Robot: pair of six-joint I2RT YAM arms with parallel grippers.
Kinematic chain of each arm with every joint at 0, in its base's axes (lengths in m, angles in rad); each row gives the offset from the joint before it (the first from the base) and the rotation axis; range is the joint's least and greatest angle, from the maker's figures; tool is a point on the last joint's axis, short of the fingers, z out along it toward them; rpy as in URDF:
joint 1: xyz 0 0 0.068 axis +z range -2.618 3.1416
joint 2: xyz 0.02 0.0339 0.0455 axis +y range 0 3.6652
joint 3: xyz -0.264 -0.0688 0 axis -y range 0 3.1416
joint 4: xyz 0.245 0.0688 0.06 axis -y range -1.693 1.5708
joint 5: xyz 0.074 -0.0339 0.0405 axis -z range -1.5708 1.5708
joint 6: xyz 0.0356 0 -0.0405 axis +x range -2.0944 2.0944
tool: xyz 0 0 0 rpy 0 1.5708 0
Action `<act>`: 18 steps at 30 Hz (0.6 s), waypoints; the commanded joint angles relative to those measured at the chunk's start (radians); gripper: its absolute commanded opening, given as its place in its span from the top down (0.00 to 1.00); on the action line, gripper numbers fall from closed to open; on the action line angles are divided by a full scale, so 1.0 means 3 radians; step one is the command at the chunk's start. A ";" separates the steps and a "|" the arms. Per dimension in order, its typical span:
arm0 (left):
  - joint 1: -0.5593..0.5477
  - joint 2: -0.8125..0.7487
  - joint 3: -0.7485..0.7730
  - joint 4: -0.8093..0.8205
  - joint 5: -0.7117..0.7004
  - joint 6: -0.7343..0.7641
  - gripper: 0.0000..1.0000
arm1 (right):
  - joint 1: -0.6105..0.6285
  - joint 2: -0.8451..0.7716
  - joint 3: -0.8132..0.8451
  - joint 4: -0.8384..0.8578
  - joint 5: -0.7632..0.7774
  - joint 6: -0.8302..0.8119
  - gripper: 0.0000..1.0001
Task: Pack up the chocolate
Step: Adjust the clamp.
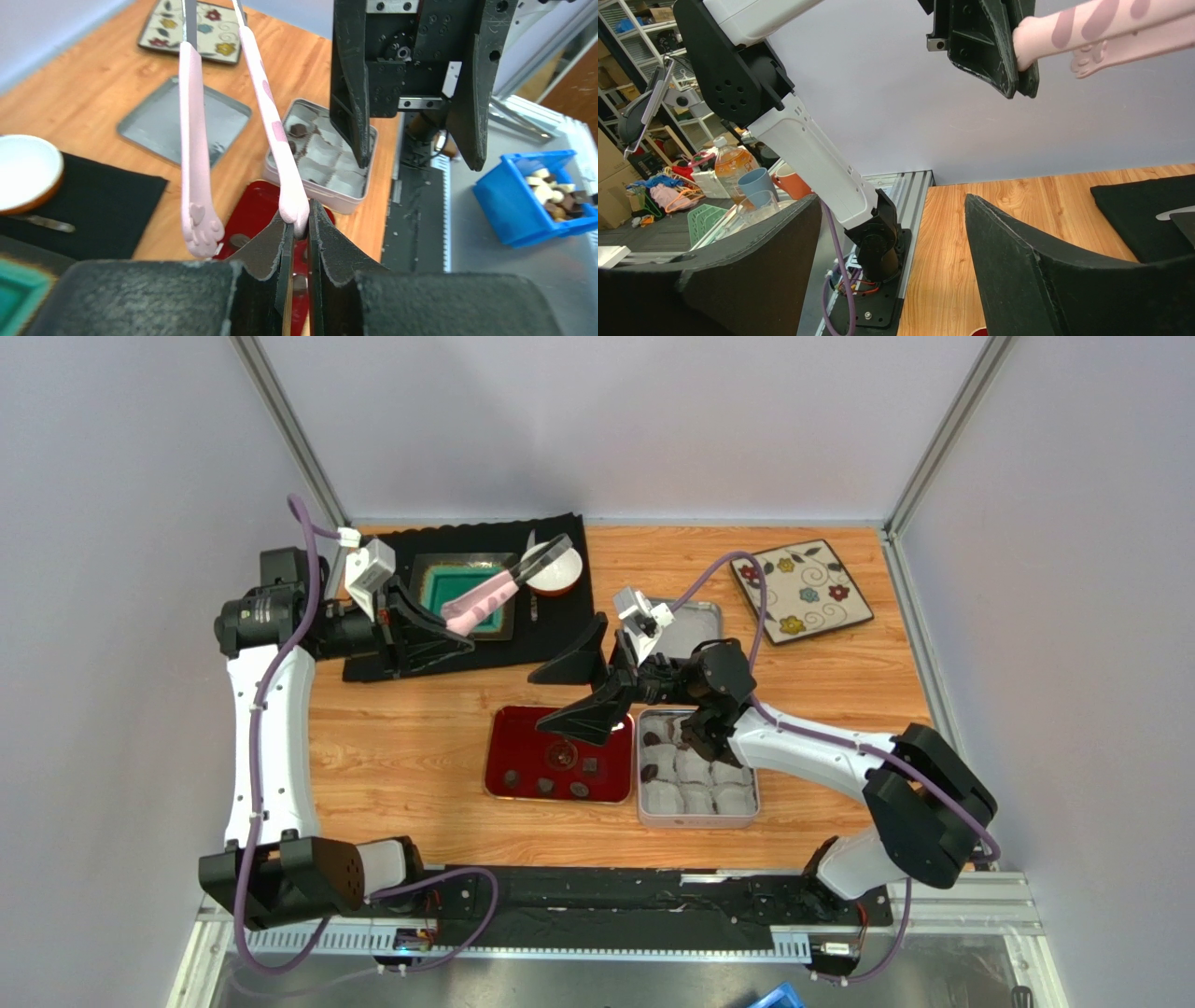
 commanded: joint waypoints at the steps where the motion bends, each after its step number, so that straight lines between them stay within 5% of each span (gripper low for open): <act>1: 0.0032 -0.0102 0.0187 -0.0404 0.1017 0.0086 0.93 | -0.0019 -0.0117 0.0004 -0.0036 0.0084 -0.0169 0.21; 18: -0.0029 -0.0634 -0.0380 0.0056 0.1017 -0.0338 0.93 | -0.0091 0.0640 0.0556 0.0455 0.0268 0.0220 0.20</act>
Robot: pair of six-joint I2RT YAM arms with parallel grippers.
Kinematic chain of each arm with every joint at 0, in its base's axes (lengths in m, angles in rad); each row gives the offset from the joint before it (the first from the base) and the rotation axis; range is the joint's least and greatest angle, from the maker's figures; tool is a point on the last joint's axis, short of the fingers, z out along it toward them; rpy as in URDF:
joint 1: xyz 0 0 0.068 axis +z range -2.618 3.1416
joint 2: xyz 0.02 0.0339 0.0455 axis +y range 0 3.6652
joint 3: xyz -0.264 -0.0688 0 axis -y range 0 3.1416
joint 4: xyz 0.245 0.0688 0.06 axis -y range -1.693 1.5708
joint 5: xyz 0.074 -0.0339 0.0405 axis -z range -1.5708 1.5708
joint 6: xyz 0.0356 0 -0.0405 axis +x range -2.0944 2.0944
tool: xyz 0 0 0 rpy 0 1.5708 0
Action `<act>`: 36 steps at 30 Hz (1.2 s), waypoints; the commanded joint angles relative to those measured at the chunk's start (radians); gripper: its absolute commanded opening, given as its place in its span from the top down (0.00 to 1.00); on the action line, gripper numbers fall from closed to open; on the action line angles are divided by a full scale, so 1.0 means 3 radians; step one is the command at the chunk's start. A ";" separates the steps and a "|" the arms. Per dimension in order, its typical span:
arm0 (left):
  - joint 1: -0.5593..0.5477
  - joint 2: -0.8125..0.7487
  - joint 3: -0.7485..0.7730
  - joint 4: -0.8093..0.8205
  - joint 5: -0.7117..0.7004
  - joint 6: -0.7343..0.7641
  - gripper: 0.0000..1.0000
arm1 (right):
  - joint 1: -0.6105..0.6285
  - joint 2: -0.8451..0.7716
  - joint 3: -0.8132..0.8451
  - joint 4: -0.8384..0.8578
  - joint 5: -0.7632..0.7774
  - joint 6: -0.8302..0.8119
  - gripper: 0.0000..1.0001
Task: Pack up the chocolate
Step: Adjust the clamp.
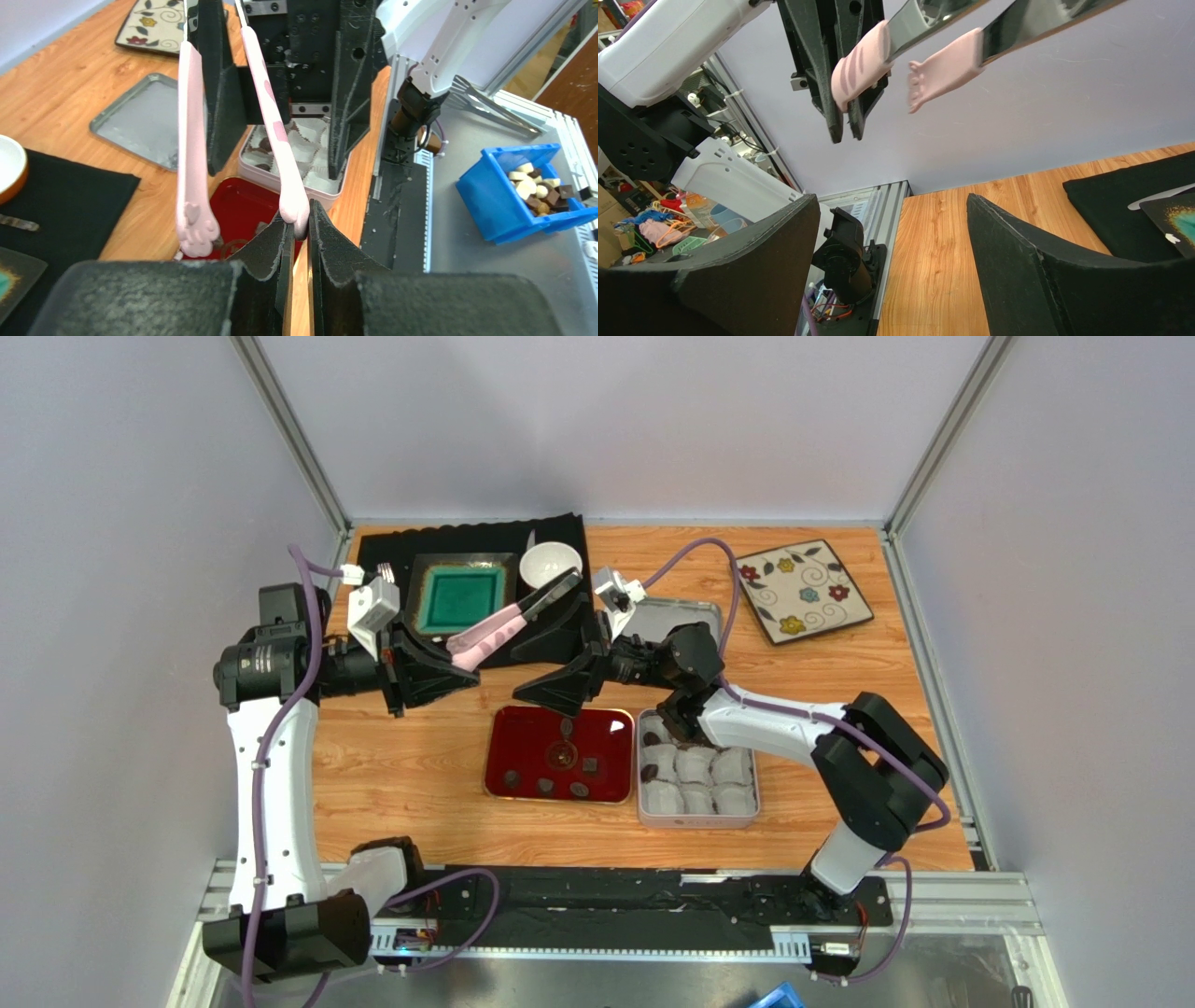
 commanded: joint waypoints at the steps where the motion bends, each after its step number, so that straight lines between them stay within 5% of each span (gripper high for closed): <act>1: -0.0055 -0.0070 -0.0084 0.0025 0.1012 -0.0166 0.93 | -0.0025 0.0093 0.0200 0.0366 0.0031 0.0135 0.20; 14: -0.0351 -0.0121 -0.0386 0.0235 0.1007 -0.0284 0.92 | -0.0086 0.0232 0.0435 0.0345 -0.0066 0.0268 0.38; 18: -0.0346 -0.0116 -0.0376 0.0312 0.1007 -0.0361 0.92 | -0.0091 0.0216 0.0420 0.0356 -0.0117 0.0278 0.57; 27: -0.0346 -0.0136 -0.0406 0.0358 0.1007 -0.0407 0.92 | -0.0096 0.0165 0.0451 0.0279 -0.0244 0.0283 0.83; 34: -0.0351 -0.0136 -0.0376 0.0388 0.1012 -0.0473 0.92 | -0.0096 0.0150 0.0446 0.0254 -0.0194 0.0293 0.64; 36: -0.0346 -0.0136 -0.0360 0.0388 0.1007 -0.0478 0.92 | -0.0096 0.0145 0.0420 0.0253 -0.0102 0.0278 0.47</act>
